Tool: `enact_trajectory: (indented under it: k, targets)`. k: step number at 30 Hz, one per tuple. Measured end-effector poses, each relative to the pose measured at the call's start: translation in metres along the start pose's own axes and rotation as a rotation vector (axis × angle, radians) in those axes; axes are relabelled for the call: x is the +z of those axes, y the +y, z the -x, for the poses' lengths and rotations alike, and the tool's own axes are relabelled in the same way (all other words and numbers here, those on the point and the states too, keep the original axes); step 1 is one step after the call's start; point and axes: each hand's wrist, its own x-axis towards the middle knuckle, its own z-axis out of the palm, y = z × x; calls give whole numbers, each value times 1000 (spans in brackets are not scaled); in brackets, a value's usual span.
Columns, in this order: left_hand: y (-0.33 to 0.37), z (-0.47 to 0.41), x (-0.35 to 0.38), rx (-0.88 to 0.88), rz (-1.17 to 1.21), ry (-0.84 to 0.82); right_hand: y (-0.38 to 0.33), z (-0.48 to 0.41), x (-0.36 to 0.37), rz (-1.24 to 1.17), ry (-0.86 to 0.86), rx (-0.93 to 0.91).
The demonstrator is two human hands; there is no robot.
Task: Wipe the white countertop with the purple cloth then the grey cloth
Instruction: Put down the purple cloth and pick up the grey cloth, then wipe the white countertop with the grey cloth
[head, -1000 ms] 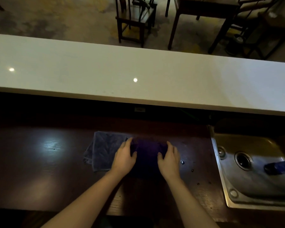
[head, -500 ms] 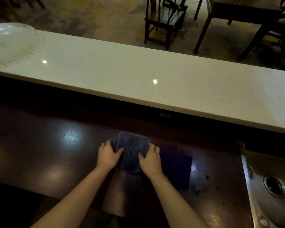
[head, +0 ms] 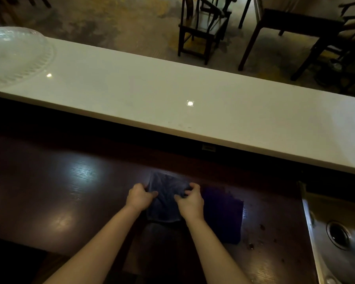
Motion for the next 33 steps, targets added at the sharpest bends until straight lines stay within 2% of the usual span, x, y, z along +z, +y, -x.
enact_trajectory:
  k: [5,9,15,19,21,26,33]
  targets:
    - [8,5,-20,105,302,-86,-8,2,-15,-424,-120,199]
    - [31,26,-42,214,574,-221,-25,13,-43,-718,-260,220]
    - [79,62,-71,325,829,-436,-54,30,-78,-921,-544,211]
    - [109,81,-87,390,865,-547,-72,42,-95,-1083,-715,175]
    - [125,87,-91,424,854,-580,-83,51,-104,-1074,-744,114]
    - [167,95,-95,533,767,-539,-111,55,-130,-963,-589,-132]
    - [207,80,-103,693,618,-175,-146,35,-186,-938,-219,-316]
